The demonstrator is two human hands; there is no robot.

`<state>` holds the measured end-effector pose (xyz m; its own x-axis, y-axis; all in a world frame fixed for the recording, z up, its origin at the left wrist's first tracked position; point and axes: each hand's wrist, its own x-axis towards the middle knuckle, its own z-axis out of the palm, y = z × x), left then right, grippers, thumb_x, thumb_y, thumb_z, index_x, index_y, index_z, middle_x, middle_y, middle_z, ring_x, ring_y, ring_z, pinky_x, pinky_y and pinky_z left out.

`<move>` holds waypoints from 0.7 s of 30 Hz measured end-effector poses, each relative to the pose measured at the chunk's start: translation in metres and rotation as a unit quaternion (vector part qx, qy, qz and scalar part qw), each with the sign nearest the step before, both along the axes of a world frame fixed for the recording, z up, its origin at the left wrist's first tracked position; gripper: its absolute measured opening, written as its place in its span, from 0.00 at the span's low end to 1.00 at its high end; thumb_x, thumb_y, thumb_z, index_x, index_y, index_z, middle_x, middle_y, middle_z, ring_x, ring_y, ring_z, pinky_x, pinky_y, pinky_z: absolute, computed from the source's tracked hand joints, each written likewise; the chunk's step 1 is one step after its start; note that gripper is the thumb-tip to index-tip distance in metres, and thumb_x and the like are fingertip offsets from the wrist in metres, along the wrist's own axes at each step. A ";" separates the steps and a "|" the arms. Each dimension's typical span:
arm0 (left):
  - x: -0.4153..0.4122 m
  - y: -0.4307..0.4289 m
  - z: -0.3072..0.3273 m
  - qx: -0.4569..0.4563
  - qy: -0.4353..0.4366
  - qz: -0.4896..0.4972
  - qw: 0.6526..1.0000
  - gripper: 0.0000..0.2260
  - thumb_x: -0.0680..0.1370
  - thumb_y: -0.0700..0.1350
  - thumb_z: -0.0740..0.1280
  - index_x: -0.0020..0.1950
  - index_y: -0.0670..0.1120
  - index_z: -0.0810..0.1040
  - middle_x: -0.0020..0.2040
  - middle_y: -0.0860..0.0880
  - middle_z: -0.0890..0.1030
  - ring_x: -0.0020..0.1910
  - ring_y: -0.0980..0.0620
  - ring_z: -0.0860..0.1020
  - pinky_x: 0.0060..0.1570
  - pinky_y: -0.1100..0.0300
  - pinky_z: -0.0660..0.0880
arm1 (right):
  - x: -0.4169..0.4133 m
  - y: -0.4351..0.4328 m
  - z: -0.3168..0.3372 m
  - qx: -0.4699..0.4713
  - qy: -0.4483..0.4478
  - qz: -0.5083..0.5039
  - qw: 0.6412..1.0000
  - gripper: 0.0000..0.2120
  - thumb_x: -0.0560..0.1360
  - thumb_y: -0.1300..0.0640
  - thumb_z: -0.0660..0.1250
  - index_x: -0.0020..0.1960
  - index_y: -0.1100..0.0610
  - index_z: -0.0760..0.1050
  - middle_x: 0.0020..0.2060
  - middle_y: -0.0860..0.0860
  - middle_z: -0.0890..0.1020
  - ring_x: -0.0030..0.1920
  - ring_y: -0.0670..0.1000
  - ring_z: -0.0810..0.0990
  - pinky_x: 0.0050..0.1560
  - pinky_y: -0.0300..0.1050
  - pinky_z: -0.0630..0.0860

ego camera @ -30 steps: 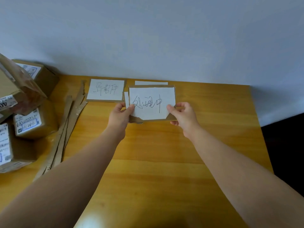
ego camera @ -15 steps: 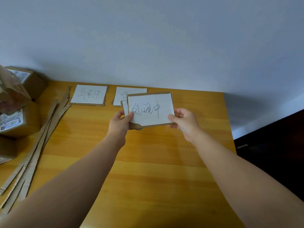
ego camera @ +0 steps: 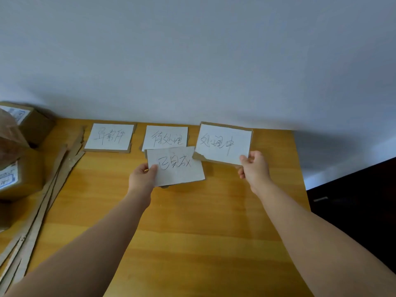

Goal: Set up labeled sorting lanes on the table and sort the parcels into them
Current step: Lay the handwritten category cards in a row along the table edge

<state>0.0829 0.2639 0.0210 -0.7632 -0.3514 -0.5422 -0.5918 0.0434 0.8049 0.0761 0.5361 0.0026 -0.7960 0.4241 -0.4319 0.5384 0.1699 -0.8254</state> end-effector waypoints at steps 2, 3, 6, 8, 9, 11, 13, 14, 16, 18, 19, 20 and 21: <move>-0.011 -0.008 -0.004 -0.017 -0.010 -0.030 0.999 0.07 0.81 0.44 0.63 0.58 0.45 0.74 0.53 0.45 0.78 0.53 0.42 0.78 0.47 0.51 0.78 | -0.014 0.001 -0.007 0.027 -0.001 -0.023 0.999 0.10 0.81 0.59 0.60 0.61 0.60 0.68 0.40 0.53 0.77 0.30 0.49 0.75 0.29 0.43 0.72; -0.015 -0.010 -0.005 -0.031 -0.016 -0.052 0.998 0.09 0.81 0.44 0.62 0.59 0.45 0.74 0.53 0.45 0.77 0.52 0.43 0.78 0.45 0.53 0.77 | -0.021 0.000 -0.010 0.039 -0.006 -0.026 0.999 0.09 0.81 0.60 0.60 0.60 0.61 0.68 0.40 0.52 0.77 0.30 0.50 0.75 0.30 0.45 0.73; -0.027 -0.016 -0.013 -0.050 -0.039 -0.111 0.992 0.12 0.81 0.44 0.62 0.63 0.43 0.74 0.53 0.45 0.77 0.51 0.46 0.76 0.46 0.55 0.75 | -0.037 -0.002 -0.019 0.078 -0.026 -0.025 0.996 0.06 0.81 0.59 0.58 0.56 0.60 0.69 0.46 0.56 0.79 0.36 0.53 0.78 0.38 0.48 0.74; -0.030 -0.017 -0.016 -0.033 -0.047 -0.133 0.989 0.10 0.81 0.43 0.62 0.61 0.44 0.74 0.52 0.45 0.78 0.48 0.48 0.77 0.40 0.59 0.75 | -0.046 -0.004 -0.025 0.091 -0.030 -0.031 0.995 0.05 0.81 0.59 0.58 0.56 0.58 0.69 0.48 0.56 0.78 0.45 0.58 0.80 0.42 0.49 0.75; -0.033 -0.017 -0.018 -0.025 -0.052 -0.139 0.989 0.09 0.81 0.43 0.62 0.60 0.44 0.75 0.52 0.46 0.78 0.47 0.49 0.77 0.38 0.61 0.75 | -0.050 -0.006 -0.027 0.093 -0.033 -0.032 0.995 0.07 0.81 0.59 0.58 0.57 0.58 0.69 0.48 0.56 0.77 0.48 0.59 0.80 0.45 0.51 0.76; -0.035 -0.017 -0.021 -0.015 -0.052 -0.143 0.988 0.09 0.81 0.44 0.62 0.59 0.44 0.75 0.53 0.45 0.79 0.47 0.49 0.77 0.42 0.59 0.75 | -0.055 -0.008 -0.029 0.092 -0.040 -0.027 0.995 0.10 0.81 0.59 0.58 0.61 0.59 0.69 0.49 0.55 0.77 0.49 0.59 0.80 0.46 0.52 0.77; -0.040 -0.015 -0.024 -0.005 -0.052 -0.140 0.989 0.07 0.81 0.44 0.63 0.58 0.45 0.75 0.54 0.45 0.79 0.51 0.46 0.77 0.50 0.53 0.77 | -0.060 -0.010 -0.034 0.080 -0.048 -0.030 0.995 0.10 0.81 0.60 0.58 0.61 0.59 0.69 0.49 0.55 0.78 0.42 0.56 0.80 0.42 0.51 0.78; -0.043 -0.014 -0.025 0.000 -0.052 -0.137 0.989 0.07 0.80 0.44 0.63 0.58 0.46 0.75 0.55 0.45 0.79 0.53 0.45 0.77 0.55 0.50 0.76 | -0.061 -0.011 -0.036 0.070 -0.050 -0.035 0.996 0.09 0.81 0.61 0.58 0.60 0.59 0.69 0.48 0.55 0.78 0.37 0.53 0.79 0.38 0.48 0.78; -0.048 -0.010 -0.028 0.013 -0.051 -0.133 0.990 0.07 0.80 0.45 0.63 0.58 0.46 0.75 0.56 0.45 0.79 0.55 0.45 0.77 0.58 0.48 0.75 | -0.064 -0.012 -0.038 0.062 -0.051 -0.049 0.996 0.07 0.81 0.63 0.58 0.58 0.59 0.69 0.46 0.55 0.78 0.32 0.51 0.76 0.35 0.46 0.78; -0.052 -0.005 -0.029 0.027 -0.044 -0.134 0.990 0.08 0.80 0.44 0.63 0.58 0.46 0.76 0.56 0.46 0.80 0.55 0.46 0.78 0.58 0.50 0.76 | -0.064 -0.011 -0.038 0.073 -0.046 -0.050 0.995 0.08 0.80 0.64 0.57 0.59 0.58 0.66 0.42 0.52 0.76 0.32 0.53 0.77 0.39 0.50 0.80; -0.054 -0.003 -0.031 0.031 -0.042 -0.135 0.989 0.09 0.80 0.44 0.63 0.59 0.46 0.76 0.56 0.46 0.80 0.56 0.46 0.78 0.58 0.50 0.76 | -0.063 -0.010 -0.038 0.086 -0.043 -0.042 0.994 0.09 0.80 0.65 0.56 0.60 0.58 0.65 0.41 0.51 0.75 0.33 0.55 0.77 0.40 0.52 0.80; -0.055 -0.001 -0.032 0.032 -0.042 -0.137 0.989 0.09 0.80 0.45 0.63 0.60 0.46 0.76 0.56 0.46 0.80 0.56 0.46 0.78 0.58 0.49 0.76 | -0.063 -0.008 -0.040 0.107 -0.039 -0.024 0.993 0.09 0.80 0.65 0.55 0.60 0.57 0.64 0.42 0.51 0.74 0.35 0.56 0.78 0.40 0.53 0.80; -0.055 0.001 -0.033 0.033 -0.042 -0.138 0.989 0.10 0.80 0.45 0.63 0.60 0.45 0.76 0.57 0.46 0.80 0.56 0.45 0.78 0.59 0.48 0.76 | -0.063 -0.006 -0.041 0.137 -0.037 0.002 0.990 0.09 0.80 0.65 0.54 0.59 0.57 0.65 0.44 0.51 0.74 0.37 0.57 0.78 0.40 0.54 0.79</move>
<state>0.0281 0.2649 -0.0118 -0.7759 -0.0975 -0.6232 -0.6302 0.1623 0.7592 0.0135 0.5296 -0.0388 -0.7682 0.5310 -0.3576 0.5945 0.3842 -0.7064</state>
